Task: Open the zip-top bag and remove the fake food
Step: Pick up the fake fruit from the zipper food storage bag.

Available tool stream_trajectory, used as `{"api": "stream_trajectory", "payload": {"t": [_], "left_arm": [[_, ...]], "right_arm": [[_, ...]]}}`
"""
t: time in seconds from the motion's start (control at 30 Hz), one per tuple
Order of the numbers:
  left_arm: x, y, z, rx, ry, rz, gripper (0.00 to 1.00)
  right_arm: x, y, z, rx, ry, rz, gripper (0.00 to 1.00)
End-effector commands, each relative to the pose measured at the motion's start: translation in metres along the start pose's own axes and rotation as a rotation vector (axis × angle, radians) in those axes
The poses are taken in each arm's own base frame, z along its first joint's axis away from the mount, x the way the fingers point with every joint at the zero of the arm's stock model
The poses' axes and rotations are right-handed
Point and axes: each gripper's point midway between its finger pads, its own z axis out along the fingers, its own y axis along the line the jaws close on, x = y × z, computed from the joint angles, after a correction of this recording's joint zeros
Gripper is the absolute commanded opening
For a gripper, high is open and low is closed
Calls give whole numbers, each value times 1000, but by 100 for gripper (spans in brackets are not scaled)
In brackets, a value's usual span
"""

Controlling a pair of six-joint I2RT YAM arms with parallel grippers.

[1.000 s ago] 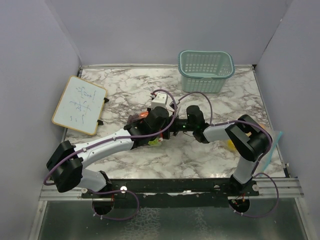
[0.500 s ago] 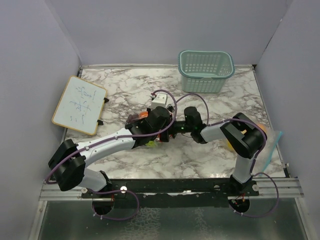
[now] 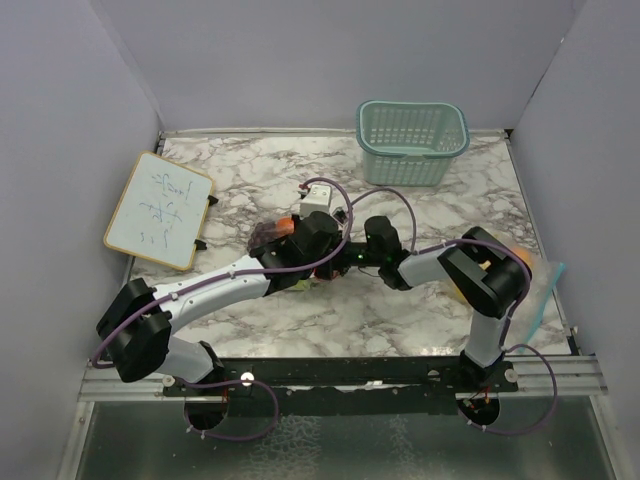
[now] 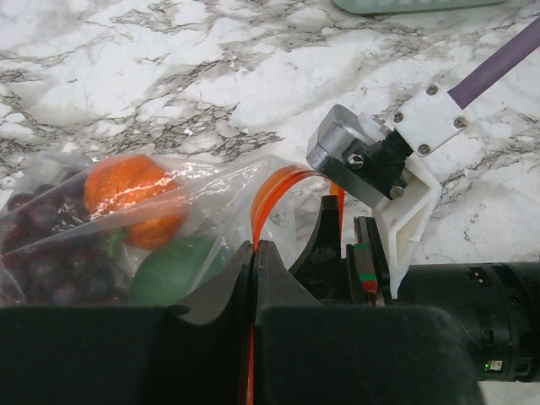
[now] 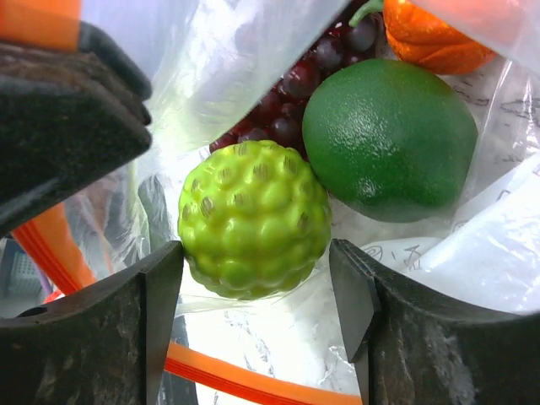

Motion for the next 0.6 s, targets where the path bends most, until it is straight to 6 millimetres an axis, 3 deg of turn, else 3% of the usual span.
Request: {"api": "stream_trajectory", "payload": {"t": [0.0, 0.23, 0.4, 0.57], "left_arm": [[-13, -23, -7, 92, -46, -67, 0], [-18, -19, -20, 117, -61, -83, 0], [-20, -13, -27, 116, -70, -86, 0], [-17, -8, -28, 100, -70, -80, 0]], "right_arm": [[-9, 2, 2, 58, -66, -34, 67], [-20, -27, -15, 294, -72, -33, 65], [-32, -37, -29, 325, -110, -14, 55], [-38, -28, -30, 287, -106, -50, 55]]}}
